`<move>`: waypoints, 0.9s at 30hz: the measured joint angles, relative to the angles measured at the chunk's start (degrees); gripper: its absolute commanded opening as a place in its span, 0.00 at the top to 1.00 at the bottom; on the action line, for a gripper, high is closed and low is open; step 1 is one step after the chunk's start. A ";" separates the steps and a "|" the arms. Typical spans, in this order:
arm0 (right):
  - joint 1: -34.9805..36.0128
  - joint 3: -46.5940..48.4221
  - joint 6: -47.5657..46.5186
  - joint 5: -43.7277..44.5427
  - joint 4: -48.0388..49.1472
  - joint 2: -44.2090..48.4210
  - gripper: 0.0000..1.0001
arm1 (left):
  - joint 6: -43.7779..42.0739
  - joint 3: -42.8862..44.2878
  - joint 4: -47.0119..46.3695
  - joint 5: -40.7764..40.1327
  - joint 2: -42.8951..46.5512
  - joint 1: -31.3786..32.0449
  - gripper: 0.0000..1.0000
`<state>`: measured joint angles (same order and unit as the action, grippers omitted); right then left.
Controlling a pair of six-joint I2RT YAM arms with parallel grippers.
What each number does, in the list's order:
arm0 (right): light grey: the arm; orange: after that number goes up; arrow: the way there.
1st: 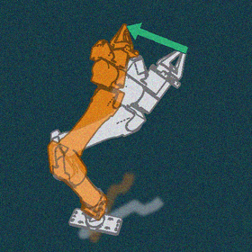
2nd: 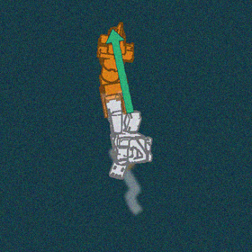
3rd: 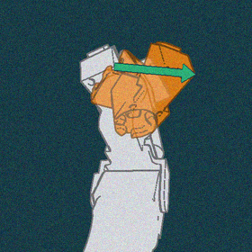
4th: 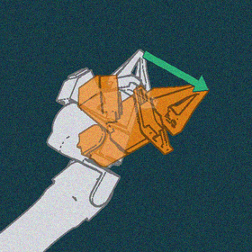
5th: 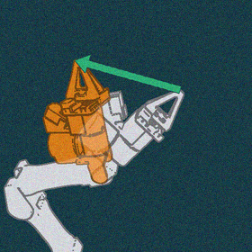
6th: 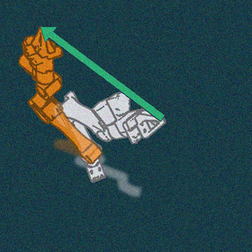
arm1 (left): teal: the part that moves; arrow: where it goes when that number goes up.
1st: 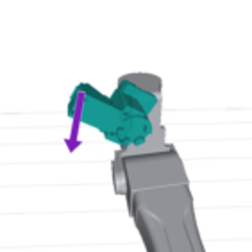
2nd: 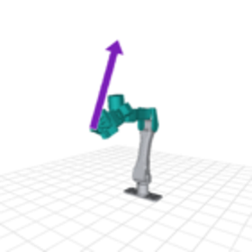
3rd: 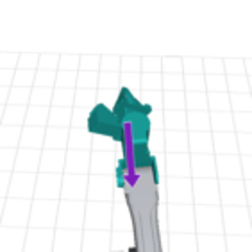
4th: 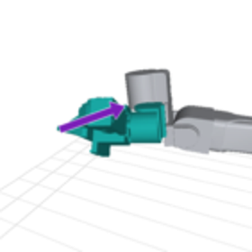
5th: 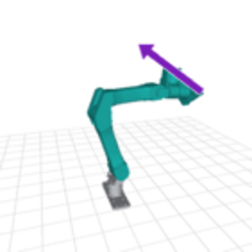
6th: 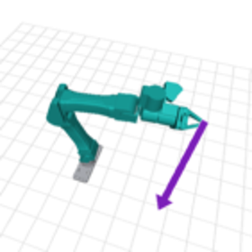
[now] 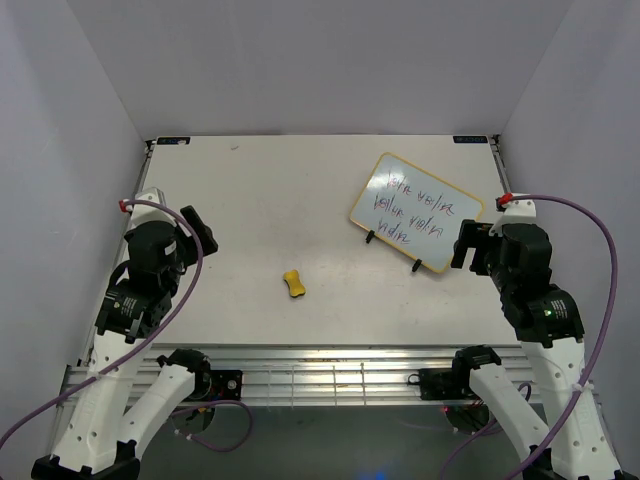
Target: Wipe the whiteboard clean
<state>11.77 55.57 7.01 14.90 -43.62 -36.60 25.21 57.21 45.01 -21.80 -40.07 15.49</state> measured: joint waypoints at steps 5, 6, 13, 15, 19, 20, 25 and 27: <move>0.04 0.00 0.00 -0.11 0.13 0.00 0.10 | 1.42 0.00 0.79 -1.84 -0.17 0.00 0.02; 0.04 -0.02 0.00 -0.28 0.24 0.00 0.10 | 1.77 0.00 0.96 -2.23 -0.22 0.00 0.02; 0.07 -3.45 1.14 -3.82 6.95 0.44 0.10 | 4.20 -3.48 -1.25 -2.40 0.48 0.00 0.02; 0.11 -3.69 1.18 -6.03 8.81 -0.85 0.10 | 4.44 -6.67 -3.15 -1.66 0.55 0.00 0.02; 0.24 -1.95 0.90 -6.21 12.52 -9.07 0.10 | 4.44 -10.97 -4.37 -0.24 -1.86 0.00 0.02; 0.24 -0.94 0.39 -5.95 12.92 -11.78 0.10 | 4.35 -10.99 -4.81 -0.02 -2.99 0.00 0.02; 0.15 6.71 -3.65 -2.73 17.38 -26.25 0.10 | 3.67 -11.06 -6.99 1.36 -3.93 0.00 0.02; -0.44 8.13 -7.48 -3.15 21.66 -30.34 0.10 | 3.45 -11.13 -7.61 1.86 -3.65 0.00 0.02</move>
<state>11.33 63.70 -0.47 11.75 -21.96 -66.94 28.67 46.09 37.41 -19.94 -43.72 15.49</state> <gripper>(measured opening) 0.900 0.977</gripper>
